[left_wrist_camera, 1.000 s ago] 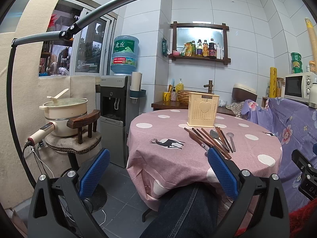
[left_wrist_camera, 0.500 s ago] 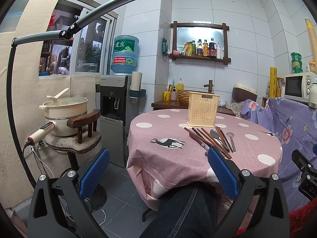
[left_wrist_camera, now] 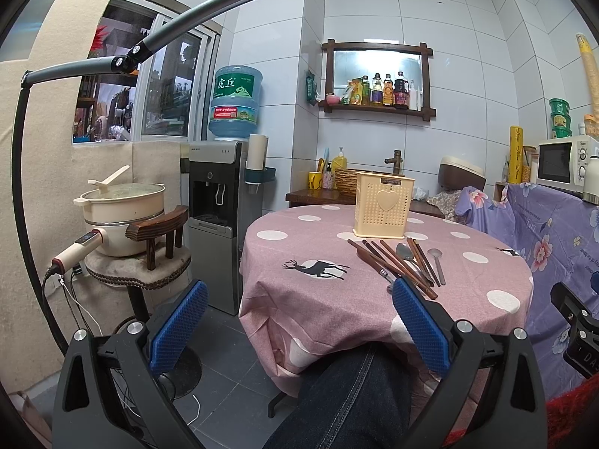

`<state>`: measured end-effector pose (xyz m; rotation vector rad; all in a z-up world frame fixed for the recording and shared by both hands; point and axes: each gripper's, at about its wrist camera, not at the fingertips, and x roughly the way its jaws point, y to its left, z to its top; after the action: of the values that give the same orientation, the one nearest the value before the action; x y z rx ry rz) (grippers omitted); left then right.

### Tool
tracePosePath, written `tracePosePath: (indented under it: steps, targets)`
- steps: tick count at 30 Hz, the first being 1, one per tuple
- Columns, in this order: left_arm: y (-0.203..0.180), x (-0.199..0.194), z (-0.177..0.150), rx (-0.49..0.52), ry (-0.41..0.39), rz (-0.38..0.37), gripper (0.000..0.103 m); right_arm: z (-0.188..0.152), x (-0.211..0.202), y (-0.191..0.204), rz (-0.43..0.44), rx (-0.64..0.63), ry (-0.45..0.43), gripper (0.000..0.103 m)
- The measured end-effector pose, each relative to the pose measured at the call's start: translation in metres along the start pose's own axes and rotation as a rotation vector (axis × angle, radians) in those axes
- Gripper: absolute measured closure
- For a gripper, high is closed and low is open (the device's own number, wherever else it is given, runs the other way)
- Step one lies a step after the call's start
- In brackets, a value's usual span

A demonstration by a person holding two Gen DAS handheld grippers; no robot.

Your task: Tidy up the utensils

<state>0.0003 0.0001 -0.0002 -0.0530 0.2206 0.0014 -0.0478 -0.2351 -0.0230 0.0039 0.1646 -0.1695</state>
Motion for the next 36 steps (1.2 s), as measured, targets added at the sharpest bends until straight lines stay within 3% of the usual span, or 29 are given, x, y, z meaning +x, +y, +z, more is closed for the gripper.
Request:
tracePosePath:
  steps: [26,36]
  targets:
    - [-0.002,0.002,-0.004,-0.002,0.014,-0.008,0.005,-0.002,0.004,0.001,0.000,-0.002,0.012,0.005]
    - [-0.004,0.051,-0.016,-0.008,0.193,-0.011,0.005,-0.008,0.046,-0.007,-0.026,-0.057,0.127,0.005]
